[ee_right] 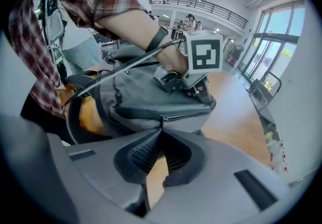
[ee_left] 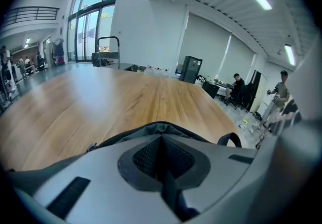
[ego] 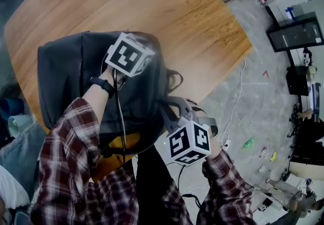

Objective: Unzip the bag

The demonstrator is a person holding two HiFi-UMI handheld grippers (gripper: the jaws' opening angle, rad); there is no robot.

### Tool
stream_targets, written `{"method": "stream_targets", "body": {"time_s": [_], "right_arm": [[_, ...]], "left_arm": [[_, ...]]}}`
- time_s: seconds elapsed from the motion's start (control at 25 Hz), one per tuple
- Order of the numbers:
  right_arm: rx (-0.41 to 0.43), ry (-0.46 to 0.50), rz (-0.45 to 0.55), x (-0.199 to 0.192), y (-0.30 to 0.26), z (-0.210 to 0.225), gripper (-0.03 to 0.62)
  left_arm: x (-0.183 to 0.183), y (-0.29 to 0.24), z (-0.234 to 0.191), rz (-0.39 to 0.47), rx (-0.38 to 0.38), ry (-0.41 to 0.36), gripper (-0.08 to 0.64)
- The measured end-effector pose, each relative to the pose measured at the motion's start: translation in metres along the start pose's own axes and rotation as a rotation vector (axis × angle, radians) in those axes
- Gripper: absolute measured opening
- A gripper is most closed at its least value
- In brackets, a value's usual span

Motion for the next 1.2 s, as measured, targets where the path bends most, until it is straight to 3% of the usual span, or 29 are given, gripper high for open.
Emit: {"method": "stream_targets", "body": {"time_s": [0.12, 0.28, 0.52, 0.64, 0.72, 0.88, 1.0, 1.12, 1.2], "right_arm": [[0.025, -0.047, 0.042, 0.001, 0.005, -0.017, 0.011], [-0.015, -0.154, 0.067, -0.004, 0.000, -0.020, 0.011], [-0.045, -0.164, 0.083, -0.002, -0.021, 0.004, 0.011], [-0.064, -0.165, 0.082, 0.000, -0.036, 0.020, 0.011], [-0.074, -0.170, 0.088, 0.002, -0.046, 0.033, 0.011], [-0.073, -0.166, 0.102, 0.012, -0.058, 0.058, 0.011], [-0.070, -0.156, 0.115, 0.022, -0.062, 0.070, 0.011], [-0.071, -0.156, 0.123, 0.025, -0.061, 0.069, 0.011], [-0.074, -0.176, 0.124, 0.025, -0.059, 0.063, 0.011]], "left_arm": [[-0.004, 0.006, -0.034, 0.029, 0.064, 0.082, 0.005], [-0.018, 0.029, -0.060, 0.056, 0.117, 0.208, 0.005], [-0.045, 0.058, -0.083, 0.067, 0.243, 0.237, 0.005], [-0.061, 0.067, -0.082, 0.049, 0.291, 0.146, 0.005], [-0.069, 0.073, -0.075, 0.025, 0.277, 0.087, 0.005], [-0.063, 0.084, -0.035, 0.043, 0.093, 0.012, 0.006], [-0.038, 0.089, 0.012, 0.084, -0.064, -0.132, 0.005], [-0.025, 0.081, 0.040, 0.035, -0.106, -0.305, 0.005], [-0.026, 0.071, 0.043, -0.003, -0.118, -0.353, 0.005]]}}
Point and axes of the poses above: the fingertips, and each gripper's own axes: y backward along the fingers, z to its right, x out of its top, the point moved 6 cm from there along y, backward along the fingers, and after that the axes turned 2 degrees about -z, right-handed, at the moved point
